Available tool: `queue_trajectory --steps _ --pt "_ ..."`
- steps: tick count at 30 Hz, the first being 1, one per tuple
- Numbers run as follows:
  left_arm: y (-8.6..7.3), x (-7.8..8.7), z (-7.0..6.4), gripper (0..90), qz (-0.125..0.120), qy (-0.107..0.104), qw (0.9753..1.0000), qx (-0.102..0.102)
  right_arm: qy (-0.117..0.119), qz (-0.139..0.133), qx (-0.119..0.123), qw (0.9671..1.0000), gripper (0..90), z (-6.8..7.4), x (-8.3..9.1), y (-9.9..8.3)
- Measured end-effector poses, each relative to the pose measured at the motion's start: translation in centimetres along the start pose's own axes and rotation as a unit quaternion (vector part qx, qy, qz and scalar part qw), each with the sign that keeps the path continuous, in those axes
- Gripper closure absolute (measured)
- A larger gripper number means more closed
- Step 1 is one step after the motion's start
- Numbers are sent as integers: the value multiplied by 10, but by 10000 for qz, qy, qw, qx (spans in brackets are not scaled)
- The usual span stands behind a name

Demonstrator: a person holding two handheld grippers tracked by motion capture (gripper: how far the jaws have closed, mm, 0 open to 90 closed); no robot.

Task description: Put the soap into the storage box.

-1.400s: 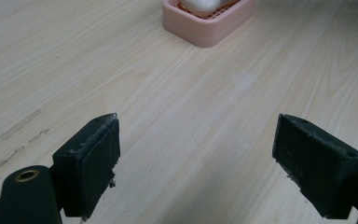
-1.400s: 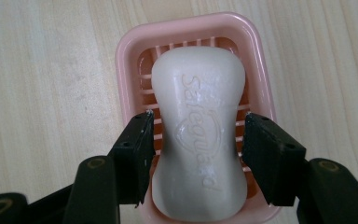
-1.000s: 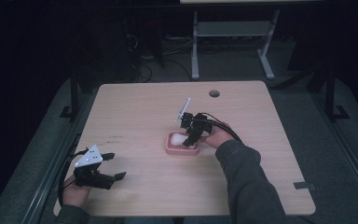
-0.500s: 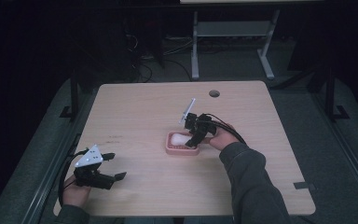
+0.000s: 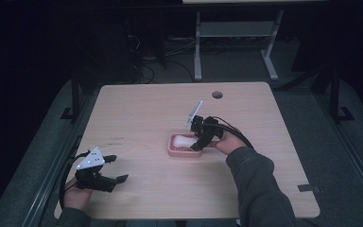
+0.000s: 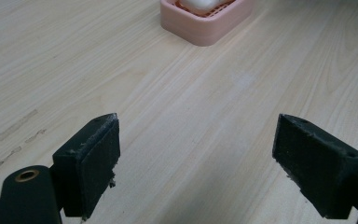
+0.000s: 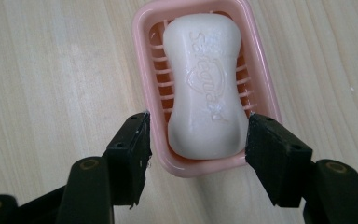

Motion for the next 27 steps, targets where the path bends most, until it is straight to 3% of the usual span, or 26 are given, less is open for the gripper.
queue_trajectory --steps 14,22,27 --pt "0 -1 0 148 10 4 10000 -20 -10 -63 -120 9999 380 4 5 -16" --pt "0 -1 -1 148 10 2 10000 -21 -76 -140 -33 9999 381 10 11 -20" --pt "0 -1 0 148 22 1 10000 -35 -68 -188 -134 9997 376 11 11 -30"
Point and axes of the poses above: each handheld gripper's, and its own axes: x roughly backward along the jaws, y roughly out of its top, z roughly to its left, the point moved 2 cm from there along -x, roughly forward along the jaws, and after that the axes turned 3 degrees about z, right-handed, at the moved point
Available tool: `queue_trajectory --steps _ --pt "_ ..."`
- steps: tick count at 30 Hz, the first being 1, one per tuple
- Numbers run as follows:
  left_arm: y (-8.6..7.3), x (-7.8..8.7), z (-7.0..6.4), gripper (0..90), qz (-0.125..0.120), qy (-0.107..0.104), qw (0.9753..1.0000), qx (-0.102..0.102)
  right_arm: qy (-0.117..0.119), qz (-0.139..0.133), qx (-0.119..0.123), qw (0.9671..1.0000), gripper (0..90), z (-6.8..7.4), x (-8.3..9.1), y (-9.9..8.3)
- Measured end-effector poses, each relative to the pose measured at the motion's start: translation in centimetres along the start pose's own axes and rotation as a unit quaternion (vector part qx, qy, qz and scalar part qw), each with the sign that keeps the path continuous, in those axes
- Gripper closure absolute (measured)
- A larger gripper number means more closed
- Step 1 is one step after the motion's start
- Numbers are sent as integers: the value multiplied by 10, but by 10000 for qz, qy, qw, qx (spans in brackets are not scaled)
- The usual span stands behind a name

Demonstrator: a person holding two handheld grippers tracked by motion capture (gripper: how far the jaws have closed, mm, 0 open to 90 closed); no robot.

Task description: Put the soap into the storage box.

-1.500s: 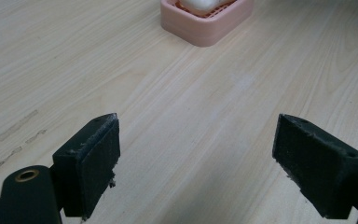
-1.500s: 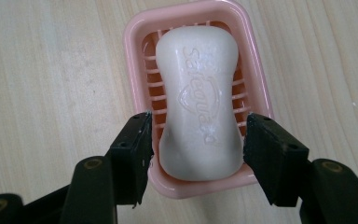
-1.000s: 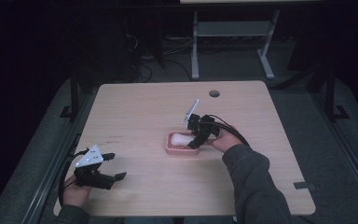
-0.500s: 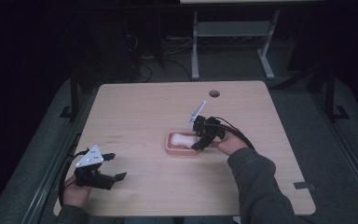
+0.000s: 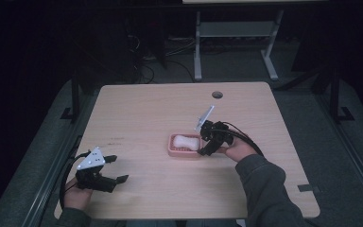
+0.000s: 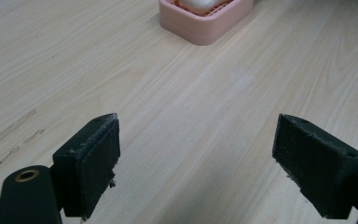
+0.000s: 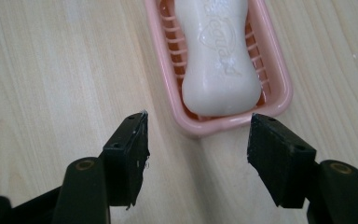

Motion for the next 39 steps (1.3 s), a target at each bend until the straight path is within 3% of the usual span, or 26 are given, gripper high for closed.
queue_trajectory --steps 15,23,39 --pt "0 0 0 148 7 8 10000 5 -8 -33 -162 9999 353 4 4 -21" --pt "0 0 -1 148 11 5 10000 1 -16 -209 -225 9995 336 8 7 -32" --pt "0 -1 -1 148 26 0 10000 5 -50 -163 -330 9993 322 17 11 -52"
Point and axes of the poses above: each handheld gripper's, and its own axes: x roughly backward along the jaws, y roughly out of its top, z roughly to its left, the point moved 2 cm from there along -x, roughly forward along the jaws, and after that the axes turned 3 degrees about z, right-handed, at the moved point
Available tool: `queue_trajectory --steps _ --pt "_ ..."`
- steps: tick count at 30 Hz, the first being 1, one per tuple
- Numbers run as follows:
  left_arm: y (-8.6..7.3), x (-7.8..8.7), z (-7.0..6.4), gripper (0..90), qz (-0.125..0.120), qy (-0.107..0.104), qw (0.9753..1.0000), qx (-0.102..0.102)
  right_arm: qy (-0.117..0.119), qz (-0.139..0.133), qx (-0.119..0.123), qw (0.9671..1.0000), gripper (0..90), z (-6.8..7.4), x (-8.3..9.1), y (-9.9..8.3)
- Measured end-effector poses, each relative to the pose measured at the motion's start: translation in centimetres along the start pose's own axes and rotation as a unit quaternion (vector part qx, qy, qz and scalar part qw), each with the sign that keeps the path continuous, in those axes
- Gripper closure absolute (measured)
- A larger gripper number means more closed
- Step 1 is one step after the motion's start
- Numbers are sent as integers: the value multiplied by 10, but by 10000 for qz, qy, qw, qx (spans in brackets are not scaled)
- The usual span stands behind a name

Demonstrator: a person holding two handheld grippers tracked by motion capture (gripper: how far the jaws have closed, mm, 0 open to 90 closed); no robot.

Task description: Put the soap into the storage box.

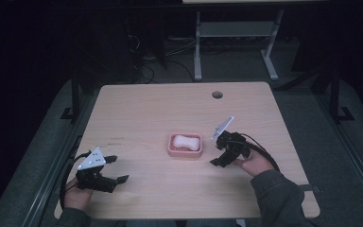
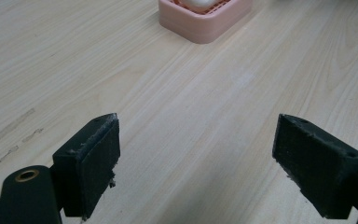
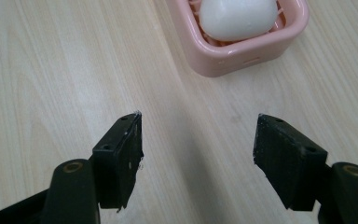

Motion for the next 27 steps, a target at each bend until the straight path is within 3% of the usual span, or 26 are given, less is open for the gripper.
queue_trajectory --steps 27 --pt "-1 -2 -1 148 50 -11 10000 -6 -110 -196 -227 9995 322 16 7 -45"
Point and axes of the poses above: each handheld gripper's, and its own axes: x roughly backward along the jaws, y roughly out of its top, z roughly to its left, the point moved 2 cm from there along -x, roughly forward along the jaws, and after that the axes turned 3 degrees about z, right-handed, at the moved point
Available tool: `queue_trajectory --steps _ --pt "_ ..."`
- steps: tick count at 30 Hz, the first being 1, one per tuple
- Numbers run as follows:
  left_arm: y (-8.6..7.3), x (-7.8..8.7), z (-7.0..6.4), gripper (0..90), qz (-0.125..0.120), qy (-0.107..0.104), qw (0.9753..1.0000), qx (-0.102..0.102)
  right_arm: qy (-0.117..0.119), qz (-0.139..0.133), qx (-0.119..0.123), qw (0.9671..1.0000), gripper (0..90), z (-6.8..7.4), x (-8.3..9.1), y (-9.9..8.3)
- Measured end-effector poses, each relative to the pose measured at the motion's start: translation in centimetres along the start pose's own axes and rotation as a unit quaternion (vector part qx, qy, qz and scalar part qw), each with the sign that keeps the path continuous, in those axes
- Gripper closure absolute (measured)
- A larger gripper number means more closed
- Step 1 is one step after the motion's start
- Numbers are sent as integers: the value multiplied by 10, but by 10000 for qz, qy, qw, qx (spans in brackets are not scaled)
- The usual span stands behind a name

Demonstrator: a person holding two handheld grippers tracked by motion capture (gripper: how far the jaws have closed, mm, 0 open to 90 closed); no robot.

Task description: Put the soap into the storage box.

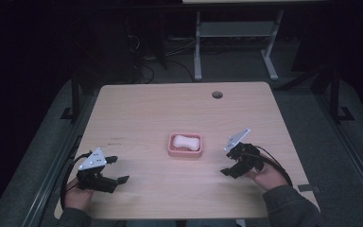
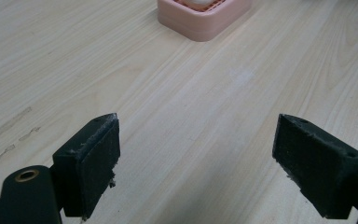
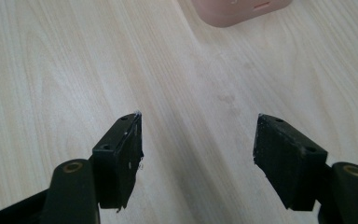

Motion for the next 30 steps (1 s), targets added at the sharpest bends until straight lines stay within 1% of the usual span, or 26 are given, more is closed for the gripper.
queue_trajectory --steps 6,8,14,18,20,24,27,30 --pt "0 0 0 148 5 4 10000 4 -49 -54 -39 10000 322 5 1 -10" --pt "0 0 0 148 1 4 10000 -7 -71 -35 -32 10000 322 6 1 -14" --pt "0 0 -1 148 4 7 10000 0 -68 -123 -160 9998 321 11 2 -24" --pt "0 -1 -1 148 18 13 10000 -8 -110 -149 -158 9997 319 14 2 -31" --pt "0 -1 -1 148 23 16 10000 -5 -86 -191 -218 9995 319 16 2 -34" --pt "0 -1 -1 148 21 18 10000 1 -120 -192 -192 9996 318 18 2 -38" --pt "0 -1 -1 148 20 18 10000 0 -88 -223 -317 9992 317 20 3 -41" --pt "0 -1 -1 148 31 19 10000 -7 -104 -230 -352 9991 312 21 4 -45"
Point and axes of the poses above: each handheld gripper's, and its own axes: x roughly backward along the jaws, y roughly out of its top, z roughly to its left, the point moved 2 cm from there along -x, roughly forward along the jaws, and after that the axes turned 3 degrees about z, right-handed, at the moved point
